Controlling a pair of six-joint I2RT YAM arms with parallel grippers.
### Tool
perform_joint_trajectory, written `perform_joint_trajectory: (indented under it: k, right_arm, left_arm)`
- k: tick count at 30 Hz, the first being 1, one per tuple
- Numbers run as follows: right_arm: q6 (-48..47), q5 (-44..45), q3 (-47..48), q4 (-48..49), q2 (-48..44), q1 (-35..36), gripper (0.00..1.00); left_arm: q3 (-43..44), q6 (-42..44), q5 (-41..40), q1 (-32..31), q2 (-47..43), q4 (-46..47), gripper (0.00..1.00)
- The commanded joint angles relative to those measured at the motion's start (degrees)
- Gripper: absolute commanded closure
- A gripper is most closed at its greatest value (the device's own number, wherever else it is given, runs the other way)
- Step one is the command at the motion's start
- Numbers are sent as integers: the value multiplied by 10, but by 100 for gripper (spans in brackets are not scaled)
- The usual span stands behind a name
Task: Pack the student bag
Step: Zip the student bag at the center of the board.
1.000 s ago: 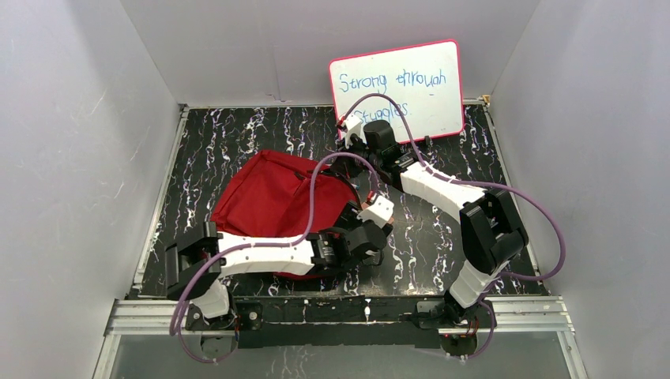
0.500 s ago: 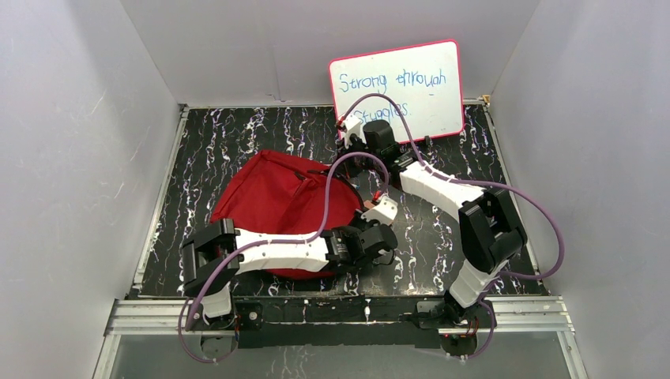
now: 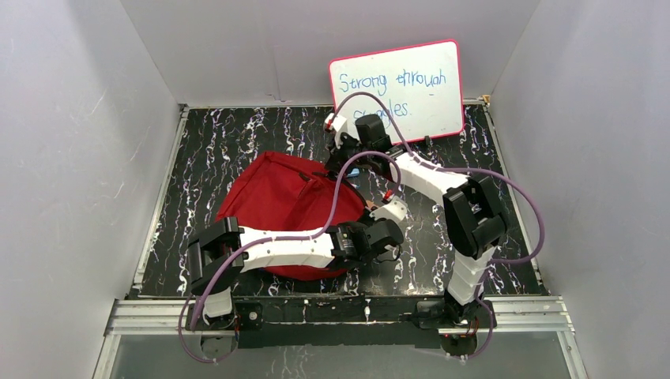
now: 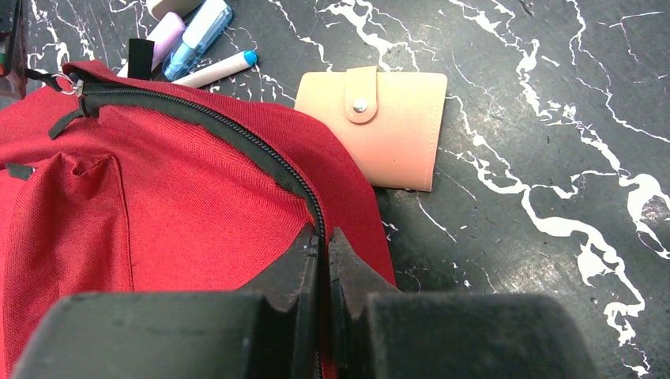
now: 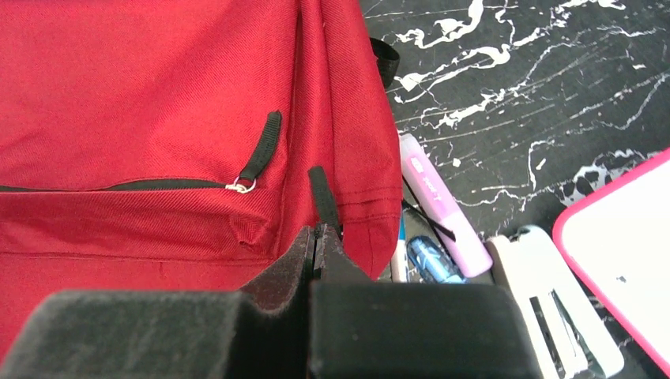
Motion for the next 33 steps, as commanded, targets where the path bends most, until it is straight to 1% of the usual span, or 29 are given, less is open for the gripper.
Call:
perform_joint_trajectory:
  k: [1, 10, 17, 18, 21, 24, 27, 30, 33]
  right_arm:
    - [-48, -39, 62, 23, 31, -5, 100]
    - [-64, -50, 142, 11, 120, -9, 100]
    - [-61, -49, 197, 3, 173, -13, 99]
    - [-57, -48, 201, -2, 173, -13, 95]
    - [-47, -46, 190, 8, 155, -12, 91]
    - [-29, -24, 164, 33, 112, -13, 73]
    - [-3, 24, 130, 59, 62, -13, 61]
    - [31, 91, 95, 72, 8, -12, 54]
    - [67, 143, 52, 75, -45, -13, 50]
  left_arm:
    - [10, -6, 43, -7, -23, 27, 100]
    - [-8, -5, 63, -8, -42, 38, 100]
    - [-16, -10, 57, -9, -54, 37, 100]
    - [-19, -12, 52, -9, -58, 37, 100]
    - [-31, -19, 39, -9, -71, 41, 100]
    - [-47, -21, 26, -9, -89, 43, 100]
    - [-60, -26, 14, -7, -114, 35, 100]
    - [-73, -37, 7, 2, -146, 20, 100]
    - [-86, -39, 10, 17, -191, 10, 100]
